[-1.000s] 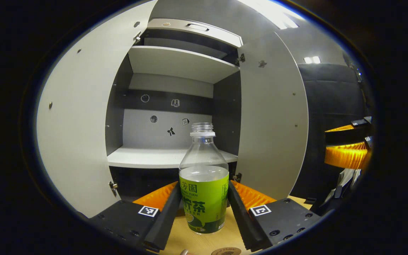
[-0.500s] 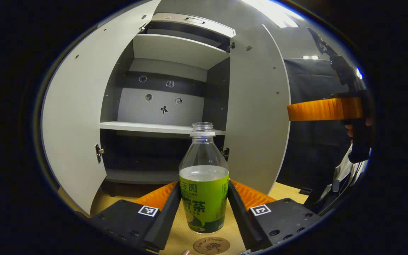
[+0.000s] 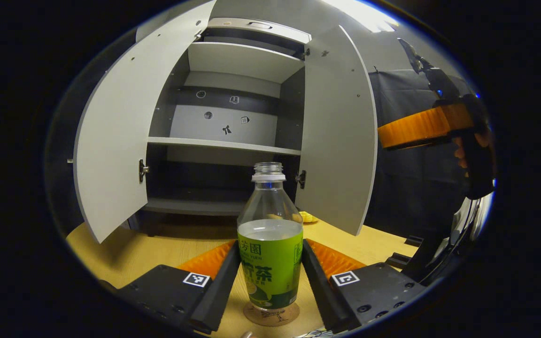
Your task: Grasp the bottle in the cabinet with the left hand and place it on the coaster, then close the right door with the right hand and the left door with the left hand.
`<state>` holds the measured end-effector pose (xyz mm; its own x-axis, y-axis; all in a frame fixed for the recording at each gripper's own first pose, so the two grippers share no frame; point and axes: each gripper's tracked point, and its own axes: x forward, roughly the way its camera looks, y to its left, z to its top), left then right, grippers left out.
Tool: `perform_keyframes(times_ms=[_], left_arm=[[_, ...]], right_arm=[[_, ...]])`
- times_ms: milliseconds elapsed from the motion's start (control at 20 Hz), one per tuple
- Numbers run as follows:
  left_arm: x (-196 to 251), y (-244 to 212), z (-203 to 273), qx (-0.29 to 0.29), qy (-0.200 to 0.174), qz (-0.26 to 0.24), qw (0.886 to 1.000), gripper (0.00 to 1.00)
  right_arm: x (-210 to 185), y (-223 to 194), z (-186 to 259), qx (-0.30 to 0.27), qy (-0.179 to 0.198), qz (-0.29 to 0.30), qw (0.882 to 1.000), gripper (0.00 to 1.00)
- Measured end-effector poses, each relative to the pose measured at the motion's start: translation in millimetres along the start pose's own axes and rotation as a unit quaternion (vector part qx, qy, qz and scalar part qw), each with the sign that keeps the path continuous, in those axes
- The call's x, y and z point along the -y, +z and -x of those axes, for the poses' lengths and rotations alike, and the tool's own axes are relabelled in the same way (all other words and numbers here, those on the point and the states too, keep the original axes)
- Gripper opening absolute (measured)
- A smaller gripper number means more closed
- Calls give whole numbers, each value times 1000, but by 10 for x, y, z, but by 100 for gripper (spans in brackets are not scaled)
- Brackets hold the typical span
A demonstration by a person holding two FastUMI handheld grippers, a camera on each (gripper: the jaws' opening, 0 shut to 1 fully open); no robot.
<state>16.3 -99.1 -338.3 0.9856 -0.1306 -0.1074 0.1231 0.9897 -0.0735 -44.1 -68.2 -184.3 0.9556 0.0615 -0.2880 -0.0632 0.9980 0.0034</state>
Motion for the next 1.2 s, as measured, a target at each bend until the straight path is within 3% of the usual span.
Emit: perform_keyframes(times_ms=[200,650,950,1200], left_arm=[[48,-169,4,7,9,-29,1000,79],[82,-565,-59,16,6,-28,999,79],[168,-614,-45,29,-4,-63,998,82],[168,-605,-117,22,-2,-81,996,85]], right_arm=[[-46,-211,37,-9,17,-51,999,98],[-120,-630,120,-32,46,-30,998,98],[-12,-914,78,-60,37,-69,995,98],[19,-904,25,-63,35,-61,996,98]])
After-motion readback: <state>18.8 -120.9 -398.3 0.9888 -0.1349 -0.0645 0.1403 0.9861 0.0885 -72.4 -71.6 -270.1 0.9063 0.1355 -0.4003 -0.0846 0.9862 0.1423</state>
